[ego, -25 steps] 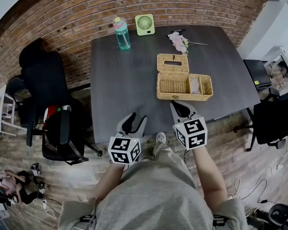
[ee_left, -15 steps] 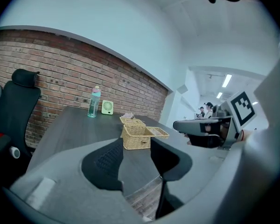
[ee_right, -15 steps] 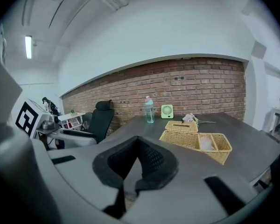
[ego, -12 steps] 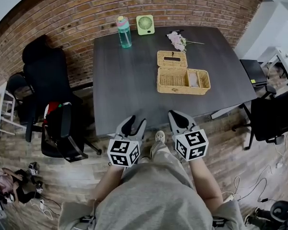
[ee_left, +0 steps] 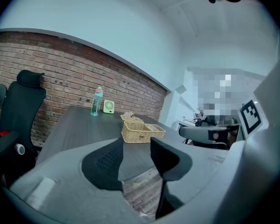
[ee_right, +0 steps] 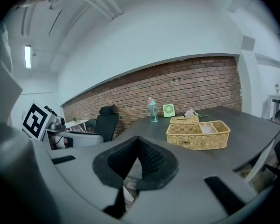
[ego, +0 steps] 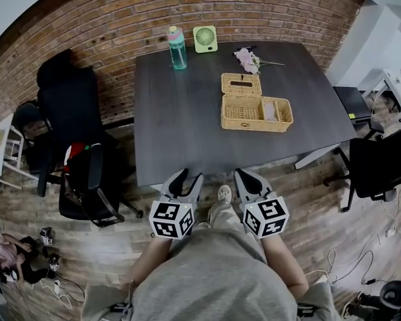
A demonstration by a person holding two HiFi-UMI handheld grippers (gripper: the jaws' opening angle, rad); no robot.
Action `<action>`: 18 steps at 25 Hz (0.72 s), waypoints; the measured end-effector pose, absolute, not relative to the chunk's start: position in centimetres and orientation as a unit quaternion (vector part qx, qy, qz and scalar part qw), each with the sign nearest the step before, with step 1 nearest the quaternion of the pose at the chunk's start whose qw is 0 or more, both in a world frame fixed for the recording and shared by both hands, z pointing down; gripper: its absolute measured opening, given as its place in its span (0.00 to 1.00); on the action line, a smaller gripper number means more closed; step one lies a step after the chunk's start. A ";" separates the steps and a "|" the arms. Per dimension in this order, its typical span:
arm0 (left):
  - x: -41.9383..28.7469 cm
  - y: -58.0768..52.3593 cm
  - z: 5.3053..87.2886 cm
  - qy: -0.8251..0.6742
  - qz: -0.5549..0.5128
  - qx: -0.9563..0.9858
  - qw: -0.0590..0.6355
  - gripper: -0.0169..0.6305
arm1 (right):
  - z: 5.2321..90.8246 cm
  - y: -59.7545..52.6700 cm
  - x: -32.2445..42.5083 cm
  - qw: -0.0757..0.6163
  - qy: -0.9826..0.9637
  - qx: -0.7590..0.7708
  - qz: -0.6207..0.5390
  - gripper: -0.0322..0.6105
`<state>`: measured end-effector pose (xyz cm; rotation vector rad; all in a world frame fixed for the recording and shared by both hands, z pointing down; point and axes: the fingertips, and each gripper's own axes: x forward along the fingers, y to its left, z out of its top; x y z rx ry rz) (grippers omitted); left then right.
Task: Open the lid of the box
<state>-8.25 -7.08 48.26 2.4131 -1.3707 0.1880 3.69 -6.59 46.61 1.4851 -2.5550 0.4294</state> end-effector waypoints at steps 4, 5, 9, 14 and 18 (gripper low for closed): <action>-8.6 -6.5 48.3 -0.484 0.066 0.854 0.180 0.31 | 47.1 -5.7 3.4 0.078 -0.852 0.495 0.148 0.05; -8.7 -6.4 48.3 -0.484 0.066 0.854 0.179 0.31 | 47.2 -5.6 3.4 0.078 -0.852 0.495 0.149 0.05; -8.9 -6.4 48.3 -0.485 0.068 0.853 0.180 0.31 | 47.1 -5.7 3.2 0.075 -0.852 0.496 0.148 0.05; -9.3 -6.6 48.4 -0.486 0.069 0.852 0.182 0.31 | 47.0 -6.1 2.8 0.074 -0.854 0.494 0.146 0.05; -9.6 -6.8 48.5 -0.488 0.071 0.851 0.181 0.30 | 47.1 -6.3 2.6 0.074 -0.854 0.493 0.147 0.05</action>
